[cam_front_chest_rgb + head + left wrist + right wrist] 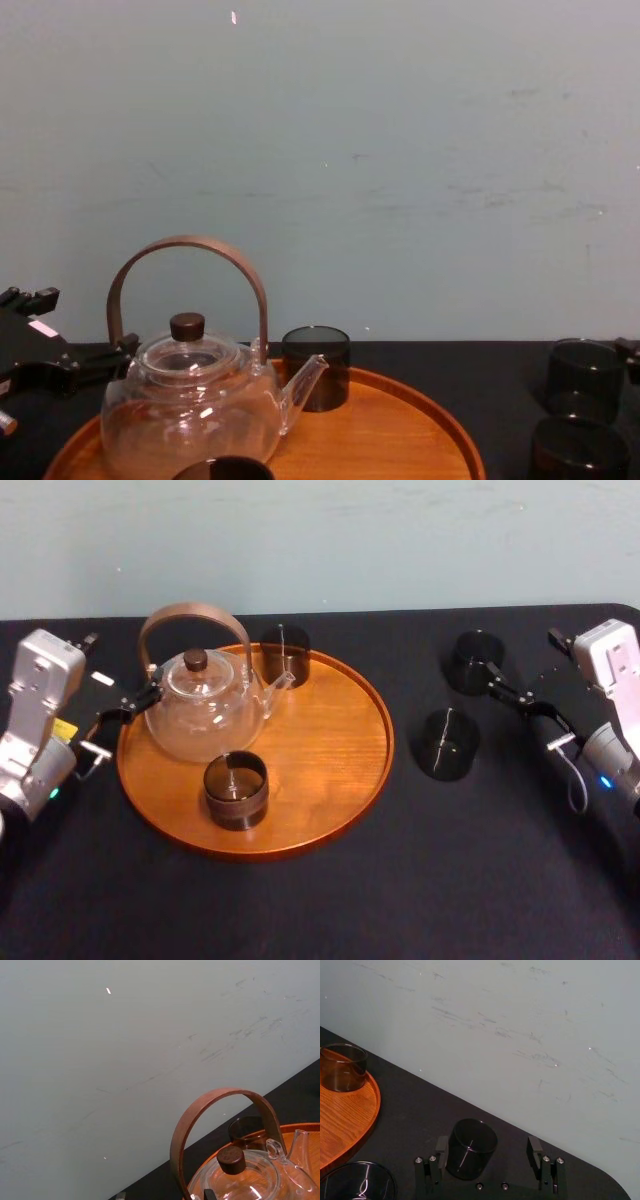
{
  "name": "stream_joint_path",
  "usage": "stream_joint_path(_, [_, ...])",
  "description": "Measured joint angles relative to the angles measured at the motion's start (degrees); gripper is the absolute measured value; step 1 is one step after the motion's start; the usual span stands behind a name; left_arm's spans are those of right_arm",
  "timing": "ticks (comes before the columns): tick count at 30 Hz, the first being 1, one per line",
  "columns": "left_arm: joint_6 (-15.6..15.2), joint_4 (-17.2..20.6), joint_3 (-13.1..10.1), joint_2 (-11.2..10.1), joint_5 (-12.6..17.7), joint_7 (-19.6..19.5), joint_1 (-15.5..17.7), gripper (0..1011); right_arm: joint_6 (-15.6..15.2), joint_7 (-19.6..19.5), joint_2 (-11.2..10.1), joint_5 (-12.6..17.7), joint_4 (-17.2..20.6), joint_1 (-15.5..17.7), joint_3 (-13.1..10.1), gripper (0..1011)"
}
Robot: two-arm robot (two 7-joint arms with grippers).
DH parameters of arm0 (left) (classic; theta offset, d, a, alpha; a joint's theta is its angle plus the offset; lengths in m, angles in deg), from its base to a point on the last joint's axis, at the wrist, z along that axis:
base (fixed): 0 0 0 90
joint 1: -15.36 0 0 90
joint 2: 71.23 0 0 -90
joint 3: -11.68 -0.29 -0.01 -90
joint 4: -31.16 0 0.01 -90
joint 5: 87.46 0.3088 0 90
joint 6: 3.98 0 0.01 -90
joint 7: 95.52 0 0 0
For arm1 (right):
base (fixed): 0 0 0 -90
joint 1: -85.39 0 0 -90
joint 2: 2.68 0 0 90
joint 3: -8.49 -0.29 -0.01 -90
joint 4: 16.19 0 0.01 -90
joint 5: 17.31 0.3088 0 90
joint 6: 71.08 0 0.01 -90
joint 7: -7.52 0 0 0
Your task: Pick up the glass from the table and place it on the tray.
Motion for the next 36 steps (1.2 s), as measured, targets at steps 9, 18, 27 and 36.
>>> stream_joint_path(9, [0.0, 0.0, 0.0, 0.0, 0.0, 0.0, 0.0, 1009, 0.0, 0.0, 0.0, 0.0, 0.0, 0.0, 0.0, 1002])
stream_joint_path(18, [0.0, 0.0, 0.0, 0.0, 0.0, 0.0, 0.0, 1010, 0.0, 0.0, 0.0, 0.0, 0.0, 0.0, 0.0, 1002])
stream_joint_path(27, [0.0, 0.0, 0.0, 0.0, 0.0, 0.0, 0.0, 1010, 0.0, 0.0, 0.0, 0.0, 0.0, 0.0, 0.0, 1002])
stream_joint_path(36, [0.0, 0.0, 0.0, 0.0, 0.0, 0.0, 0.0, 1010, 0.0, 0.0, 0.0, 0.0, 0.0, 0.0, 0.0, 1002])
